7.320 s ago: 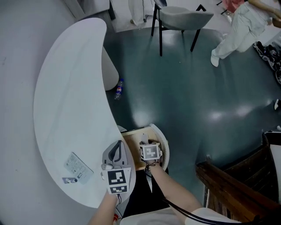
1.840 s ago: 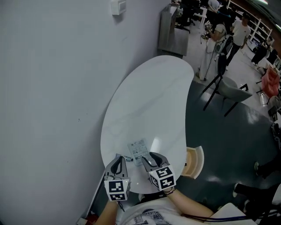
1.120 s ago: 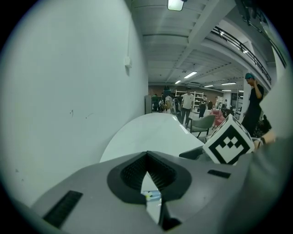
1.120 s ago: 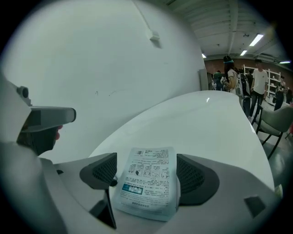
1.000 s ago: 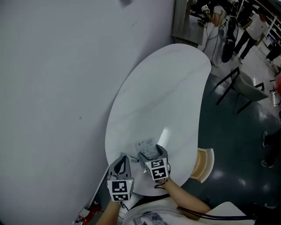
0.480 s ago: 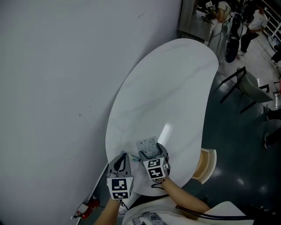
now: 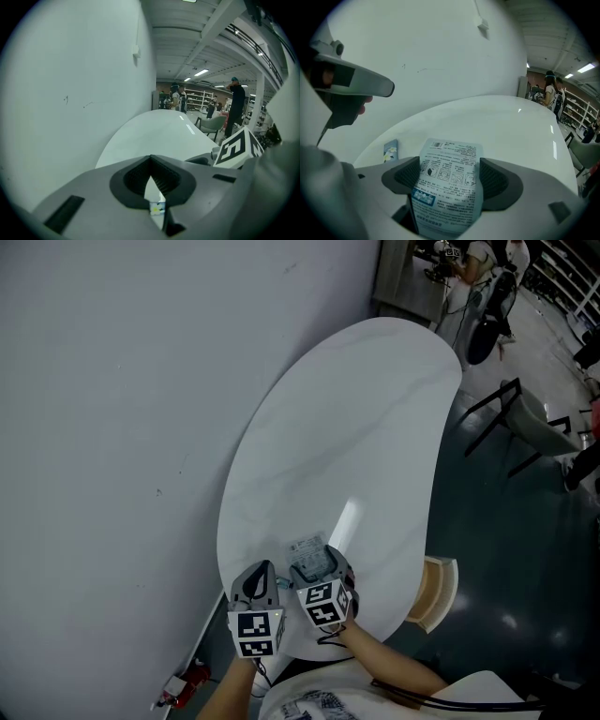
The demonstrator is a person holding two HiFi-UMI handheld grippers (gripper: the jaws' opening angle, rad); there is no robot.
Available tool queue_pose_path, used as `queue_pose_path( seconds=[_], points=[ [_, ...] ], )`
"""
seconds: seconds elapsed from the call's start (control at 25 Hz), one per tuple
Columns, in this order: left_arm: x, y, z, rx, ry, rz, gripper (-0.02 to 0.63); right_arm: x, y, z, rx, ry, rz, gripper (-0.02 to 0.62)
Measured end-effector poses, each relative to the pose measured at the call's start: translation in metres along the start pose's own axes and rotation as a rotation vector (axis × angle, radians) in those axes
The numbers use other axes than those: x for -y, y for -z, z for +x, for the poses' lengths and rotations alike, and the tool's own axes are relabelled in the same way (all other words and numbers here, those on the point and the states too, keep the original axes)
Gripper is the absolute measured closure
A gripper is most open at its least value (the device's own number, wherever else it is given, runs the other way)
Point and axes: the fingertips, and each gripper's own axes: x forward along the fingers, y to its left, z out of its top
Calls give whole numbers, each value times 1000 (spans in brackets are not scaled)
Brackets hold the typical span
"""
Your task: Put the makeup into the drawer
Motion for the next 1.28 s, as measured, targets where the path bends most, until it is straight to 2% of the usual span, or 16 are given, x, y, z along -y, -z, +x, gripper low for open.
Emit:
queue_pose_path(
  seconds=[0.32,0.36,0.4,0.44,0.48,0.68,0.8,1.28],
  points=[
    [-1,1,2,-7,-5,-11,589,3,1,-1,-10,-31,-34,224],
    [-1,2,2,-11,-5,-15,589,4,0,-2,-6,-33,-32,245],
    [0,3,2,-13,-4,-17,589,7,0,-4,1,-35,-25,298],
    [2,3,2,-14,-3,-18,589,9,-1,-5,8,-38,-14,385],
    [2,3,2,-14,0,-17,589,11,-2,-6,15,-43,-6,410],
    [5,0,3,-10,7,-14,589,14,-1,-7,14,-58,-11,432],
    [6,-2,2,-6,13,-6,589,19,-3,-10,12,-55,3,496],
    [12,8,-33,22,38,7,589,17,3,-49,33,-1,47,540]
  ],
)
